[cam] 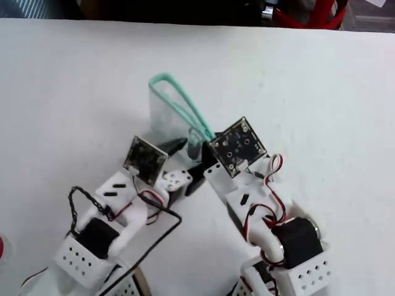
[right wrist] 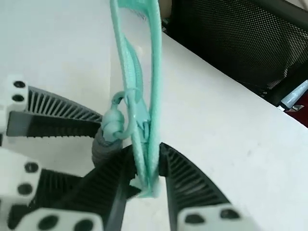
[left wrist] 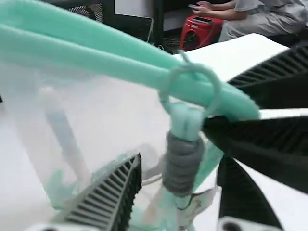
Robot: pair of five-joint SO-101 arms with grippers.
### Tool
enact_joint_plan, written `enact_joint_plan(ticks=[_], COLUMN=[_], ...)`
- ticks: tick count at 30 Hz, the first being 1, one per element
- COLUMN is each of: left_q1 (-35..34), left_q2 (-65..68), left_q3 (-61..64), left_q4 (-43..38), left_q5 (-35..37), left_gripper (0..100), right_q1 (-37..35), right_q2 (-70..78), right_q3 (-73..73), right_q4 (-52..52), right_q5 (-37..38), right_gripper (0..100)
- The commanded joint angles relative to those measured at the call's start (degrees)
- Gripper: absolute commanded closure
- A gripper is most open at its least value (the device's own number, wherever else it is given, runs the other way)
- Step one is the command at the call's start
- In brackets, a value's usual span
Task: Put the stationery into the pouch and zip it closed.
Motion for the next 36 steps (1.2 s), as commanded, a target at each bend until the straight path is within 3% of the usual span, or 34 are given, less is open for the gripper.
enact_joint_plan(ticks=[1,5,10,16,21,25,31,36], left_q1=[-3.3,-0.3,3.7,5.2,5.0,1.2,-8.4,-11.5], left_q2=[-3.0,-8.9,-12.1,-12.3,-11.9,-7.8,9.8,16.8], left_q3=[-3.7,-3.6,-1.1,1.0,-9.3,-19.5,-31.2,-37.8], left_q4=[0.7,3.0,1.8,-1.5,3.7,6.9,8.0,10.8], left_q5=[3.2,2.4,-4.7,-6.0,-6.3,-8.7,-9.6,-9.5], left_gripper=[76,87,98,98,98,98,98,98], right_q1=[0.1,-0.2,-0.2,0.1,0.0,-0.2,-0.3,-0.3], right_q2=[-2.7,-5.9,-6.3,-6.3,-6.3,-6.3,-6.3,-6.3], right_q3=[2.0,4.2,4.1,4.1,4.1,4.4,4.4,4.5], right_q4=[-2.0,-2.8,-1.4,-0.8,-0.8,-0.8,-0.1,0.0], right_q5=[-0.4,-0.5,-0.9,-3.5,-3.6,-3.7,-3.7,-3.7], right_gripper=[98.1,98.1,98.1,98.1,98.1,98.1,98.1,98.1])
